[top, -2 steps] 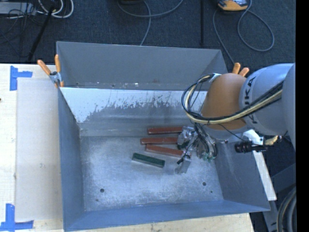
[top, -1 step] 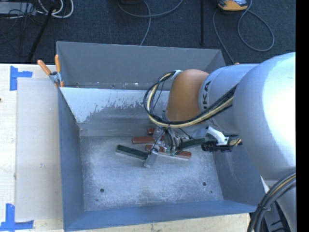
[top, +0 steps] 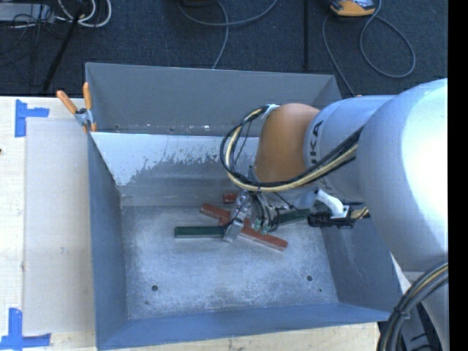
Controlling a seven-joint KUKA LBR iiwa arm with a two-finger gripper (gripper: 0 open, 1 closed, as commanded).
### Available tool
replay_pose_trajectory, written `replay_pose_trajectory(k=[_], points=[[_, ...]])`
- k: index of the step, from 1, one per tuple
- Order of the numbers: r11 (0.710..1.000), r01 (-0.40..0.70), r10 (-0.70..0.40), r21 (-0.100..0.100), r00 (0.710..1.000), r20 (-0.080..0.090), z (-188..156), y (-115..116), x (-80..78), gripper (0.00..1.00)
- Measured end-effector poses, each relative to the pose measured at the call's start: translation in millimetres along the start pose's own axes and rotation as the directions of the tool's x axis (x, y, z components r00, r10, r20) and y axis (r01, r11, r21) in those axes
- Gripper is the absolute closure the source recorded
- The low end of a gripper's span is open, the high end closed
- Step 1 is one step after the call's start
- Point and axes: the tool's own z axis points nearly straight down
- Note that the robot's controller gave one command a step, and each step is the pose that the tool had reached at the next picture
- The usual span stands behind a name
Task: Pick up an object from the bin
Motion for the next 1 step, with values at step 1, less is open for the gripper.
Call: replay_pose_trajectory(k=[1], points=[[0.948, 0.318, -0.318, 0.001, 0.948, -0.006, -13.3, -46.1, -5.8, 1.0]])
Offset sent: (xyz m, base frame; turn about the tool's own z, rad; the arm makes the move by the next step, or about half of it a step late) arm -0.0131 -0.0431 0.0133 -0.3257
